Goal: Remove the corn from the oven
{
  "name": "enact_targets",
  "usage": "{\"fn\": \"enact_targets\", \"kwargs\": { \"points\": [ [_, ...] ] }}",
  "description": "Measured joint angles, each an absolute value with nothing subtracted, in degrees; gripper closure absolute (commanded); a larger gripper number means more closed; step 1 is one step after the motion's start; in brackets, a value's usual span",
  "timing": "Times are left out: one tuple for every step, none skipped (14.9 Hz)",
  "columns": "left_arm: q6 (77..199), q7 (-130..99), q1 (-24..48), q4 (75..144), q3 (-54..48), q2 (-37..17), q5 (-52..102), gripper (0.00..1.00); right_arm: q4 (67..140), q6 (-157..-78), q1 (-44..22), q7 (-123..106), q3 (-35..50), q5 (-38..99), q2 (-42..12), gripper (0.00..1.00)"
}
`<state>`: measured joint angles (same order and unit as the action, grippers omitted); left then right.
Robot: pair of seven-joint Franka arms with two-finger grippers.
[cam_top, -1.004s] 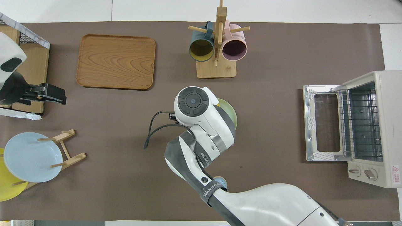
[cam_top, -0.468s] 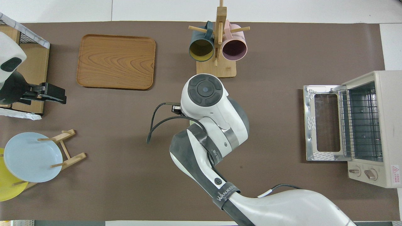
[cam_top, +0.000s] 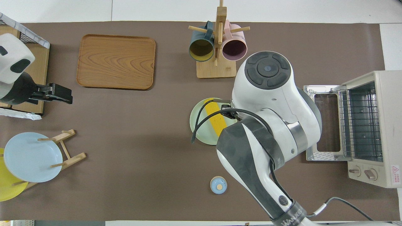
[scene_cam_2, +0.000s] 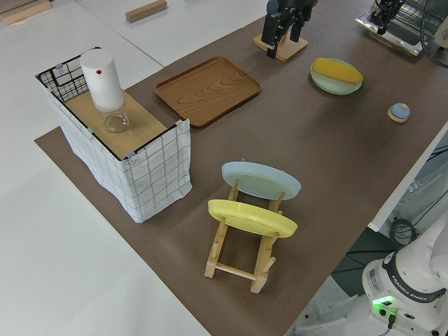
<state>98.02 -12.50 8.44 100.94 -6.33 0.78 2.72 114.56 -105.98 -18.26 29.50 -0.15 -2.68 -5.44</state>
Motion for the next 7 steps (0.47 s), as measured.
{"fn": "enact_targets", "kwargs": {
  "points": [
    [99.8, -15.7, 10.6, 102.2, -6.4, 0.8, 3.2, 0.0, 117.3, -108.0, -14.7, 25.3, -0.3, -2.7, -4.8, 1.0],
    [101.3, -18.0, 12.4, 103.3, -6.6, 0.8, 3.4, 0.0, 119.7, -110.5, -11.6, 22.0, -0.4, -2.7, -4.3, 1.0],
    [102.4, -19.4, 14.0, 104.2, -6.6, 0.8, 3.7, 0.0, 122.0, -113.4, -9.3, 19.8, -0.4, -2.7, -3.7, 1.0],
    [103.4, -20.9, 15.4, 104.8, -6.6, 0.7, 4.4, 0.0, 124.6, -116.9, -8.0, 18.5, -0.5, -2.7, -3.0, 1.0],
    [104.9, -23.4, 17.0, 105.3, -6.6, 0.4, 5.1, 0.0, 127.2, -120.3, -7.6, 17.9, -0.5, -2.7, -2.4, 1.0],
    [106.9, -26.6, 19.2, 105.7, -6.6, -0.2, 5.5, 0.0, 129.2, -122.6, -7.7, 17.8, -0.3, -2.7, -1.9, 1.0],
    [109.2, -30.2, 22.0, 106.1, -6.7, -1.3, 5.6, 0.0, 130.7, -124.3, -7.8, 17.8, -0.1, -2.7, -1.5, 1.0]
  ]
}}
